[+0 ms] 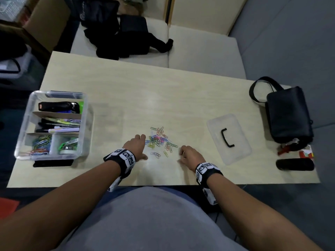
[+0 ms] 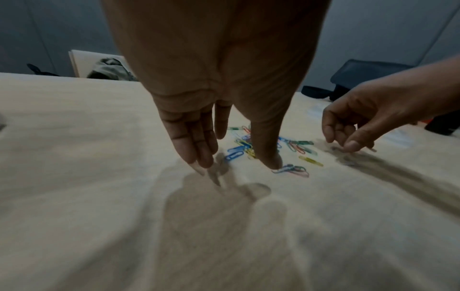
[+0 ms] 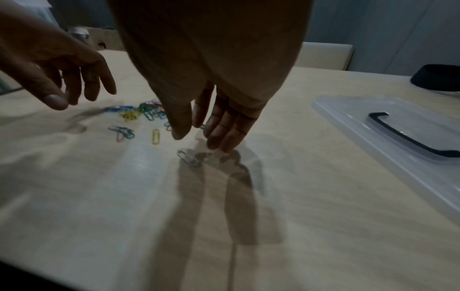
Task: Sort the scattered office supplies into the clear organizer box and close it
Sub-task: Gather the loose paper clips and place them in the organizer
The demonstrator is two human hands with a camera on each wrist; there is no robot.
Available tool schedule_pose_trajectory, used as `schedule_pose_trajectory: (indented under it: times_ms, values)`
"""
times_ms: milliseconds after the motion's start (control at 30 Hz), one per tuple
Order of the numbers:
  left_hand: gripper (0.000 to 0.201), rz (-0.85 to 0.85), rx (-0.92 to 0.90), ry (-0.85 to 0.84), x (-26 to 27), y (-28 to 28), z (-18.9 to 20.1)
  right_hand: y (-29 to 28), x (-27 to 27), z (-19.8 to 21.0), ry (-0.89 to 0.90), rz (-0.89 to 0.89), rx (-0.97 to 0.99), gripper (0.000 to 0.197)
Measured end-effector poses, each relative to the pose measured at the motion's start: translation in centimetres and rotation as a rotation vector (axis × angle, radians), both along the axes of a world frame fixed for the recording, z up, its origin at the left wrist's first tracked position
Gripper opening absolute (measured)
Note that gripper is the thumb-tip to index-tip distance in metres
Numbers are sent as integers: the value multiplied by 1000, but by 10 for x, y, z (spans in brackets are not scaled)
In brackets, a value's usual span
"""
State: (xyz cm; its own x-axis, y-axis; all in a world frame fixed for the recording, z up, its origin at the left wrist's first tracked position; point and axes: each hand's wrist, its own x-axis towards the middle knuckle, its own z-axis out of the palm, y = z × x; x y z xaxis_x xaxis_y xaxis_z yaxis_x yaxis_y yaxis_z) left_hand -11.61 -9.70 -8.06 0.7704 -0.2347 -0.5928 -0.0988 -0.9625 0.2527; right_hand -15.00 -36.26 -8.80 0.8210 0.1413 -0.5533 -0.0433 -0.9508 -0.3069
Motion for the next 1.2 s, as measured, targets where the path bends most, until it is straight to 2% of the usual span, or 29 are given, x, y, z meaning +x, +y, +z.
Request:
schedule_pose_trajectory:
  times_ms: [133, 300, 533, 700, 833, 933, 967, 1067, 1133, 1200]
  values:
    - [88, -16, 20, -6, 2, -14, -11, -12, -3, -7, 46, 20, -20, 28]
    - [92, -63, 22, -39, 8, -31, -18, -10, 4, -12, 52, 89, -21, 19]
    - [53, -47, -35, -38, 26, -44, -27, 14, 31, -14, 19, 148, 52, 17]
    - [42, -28, -87, -44, 38, -43, -31, 37, 57, -14, -18, 162, 73, 16]
    - [53, -8, -112, -116, 48, -43, -26, 42, 70, -19, -48, 113, 119, 16]
    - [75, 9, -90, -209, 54, -38, -20, 34, 73, -18, -127, 67, 175, 16]
    - [83, 1, -83, -209, 55, -36, -21, 31, 74, -18, -150, 45, 184, 23]
    - [98, -80, -57, -182, 56, -34, -25, 28, 76, -16, -127, 45, 179, 67]
    - [96, -124, -85, -150, 55, -39, -29, 32, 78, -16, -99, 87, 183, 82]
    - [81, -121, -139, -133, 55, -46, -32, 38, 79, -16, -86, 135, 191, 83]
